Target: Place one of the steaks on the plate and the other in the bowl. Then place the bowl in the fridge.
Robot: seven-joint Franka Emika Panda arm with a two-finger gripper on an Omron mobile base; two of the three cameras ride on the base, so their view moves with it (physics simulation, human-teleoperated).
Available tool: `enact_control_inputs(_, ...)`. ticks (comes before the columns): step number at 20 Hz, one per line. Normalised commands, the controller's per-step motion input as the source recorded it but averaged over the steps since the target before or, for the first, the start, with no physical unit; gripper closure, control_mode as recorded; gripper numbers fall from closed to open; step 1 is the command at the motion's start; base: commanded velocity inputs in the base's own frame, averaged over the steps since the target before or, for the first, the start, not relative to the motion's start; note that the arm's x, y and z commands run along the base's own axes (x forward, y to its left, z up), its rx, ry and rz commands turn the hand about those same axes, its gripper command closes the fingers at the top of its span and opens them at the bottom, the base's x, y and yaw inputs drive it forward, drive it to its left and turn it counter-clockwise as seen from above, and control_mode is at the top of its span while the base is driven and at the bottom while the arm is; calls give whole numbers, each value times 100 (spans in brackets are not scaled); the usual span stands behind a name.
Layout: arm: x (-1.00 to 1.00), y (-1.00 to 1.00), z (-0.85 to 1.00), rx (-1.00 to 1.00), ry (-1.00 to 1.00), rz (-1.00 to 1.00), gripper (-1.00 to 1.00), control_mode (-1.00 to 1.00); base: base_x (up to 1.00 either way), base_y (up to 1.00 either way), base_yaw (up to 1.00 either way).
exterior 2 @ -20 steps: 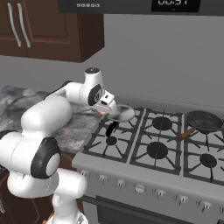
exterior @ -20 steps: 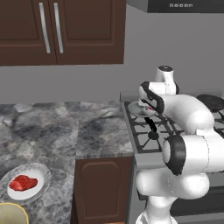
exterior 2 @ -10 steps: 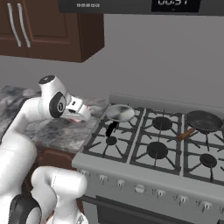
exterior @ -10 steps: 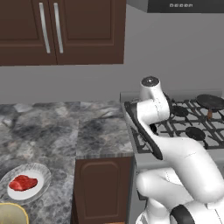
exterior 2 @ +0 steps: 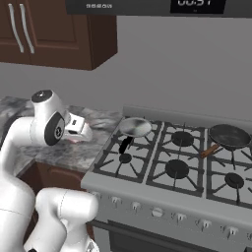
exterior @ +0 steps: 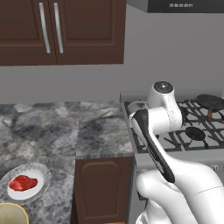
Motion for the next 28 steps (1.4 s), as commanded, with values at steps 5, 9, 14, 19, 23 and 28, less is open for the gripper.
enact_control_inputs(5, -10, 12, 10, -1, 13, 9, 100, -100, 0, 0, 0)
enact_control_inputs(9, 0, 0, 0, 0, 1, 6, 100, -100, 0, 0, 0)
enact_control_inputs(14, 0, 0, 0, 0, 0, 8, 100, -100, 0, 0, 0)
enact_control_inputs(19, 0, 0, 0, 0, 0, 3, 100, 100, 0, 5, 19)
enact_control_inputs(23, 0, 0, 0, 0, 0, 0, 100, 100, 0, 18, 37)
enact_control_inputs(28, 0, 0, 0, 0, 0, 0, 100, 100, -8, 31, 40)
